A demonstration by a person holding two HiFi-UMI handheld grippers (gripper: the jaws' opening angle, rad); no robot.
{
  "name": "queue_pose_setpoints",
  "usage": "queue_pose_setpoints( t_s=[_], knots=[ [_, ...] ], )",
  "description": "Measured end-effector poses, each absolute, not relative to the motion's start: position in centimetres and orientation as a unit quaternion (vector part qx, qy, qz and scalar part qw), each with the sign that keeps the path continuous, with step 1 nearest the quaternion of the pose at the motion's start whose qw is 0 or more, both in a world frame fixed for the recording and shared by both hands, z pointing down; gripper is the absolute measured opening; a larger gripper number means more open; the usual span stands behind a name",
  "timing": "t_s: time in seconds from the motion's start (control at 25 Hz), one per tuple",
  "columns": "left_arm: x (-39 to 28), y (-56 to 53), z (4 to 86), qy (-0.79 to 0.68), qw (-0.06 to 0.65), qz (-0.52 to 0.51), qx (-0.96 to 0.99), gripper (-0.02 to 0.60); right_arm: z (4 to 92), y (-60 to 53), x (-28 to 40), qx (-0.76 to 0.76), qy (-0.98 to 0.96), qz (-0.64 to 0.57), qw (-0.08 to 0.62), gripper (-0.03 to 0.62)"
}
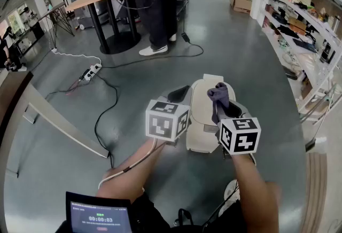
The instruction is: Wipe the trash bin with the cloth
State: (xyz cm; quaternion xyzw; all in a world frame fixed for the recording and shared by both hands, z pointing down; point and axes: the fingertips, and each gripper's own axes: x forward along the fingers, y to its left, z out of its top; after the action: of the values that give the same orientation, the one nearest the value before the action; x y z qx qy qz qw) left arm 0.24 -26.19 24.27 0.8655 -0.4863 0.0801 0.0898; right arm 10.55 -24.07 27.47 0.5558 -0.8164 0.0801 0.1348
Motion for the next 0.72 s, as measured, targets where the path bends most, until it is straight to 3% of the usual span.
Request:
queue_pose_setpoints(
  t_s=[0.4,0.72],
  knots=[
    [-0.9,-34.4,27.2,-0.484,0.091,0.098,0.865,-0.003,29.4,-34.5,8.3,0.52,-0.822,0.132,0.188,0.074],
    [-3.8,-38.8,29.5,-0.485,0.134,0.105,0.858,-0.003,32.5,-40.8,6.4,0.498,-0.813,0.169,0.251,0.074]
  ],
)
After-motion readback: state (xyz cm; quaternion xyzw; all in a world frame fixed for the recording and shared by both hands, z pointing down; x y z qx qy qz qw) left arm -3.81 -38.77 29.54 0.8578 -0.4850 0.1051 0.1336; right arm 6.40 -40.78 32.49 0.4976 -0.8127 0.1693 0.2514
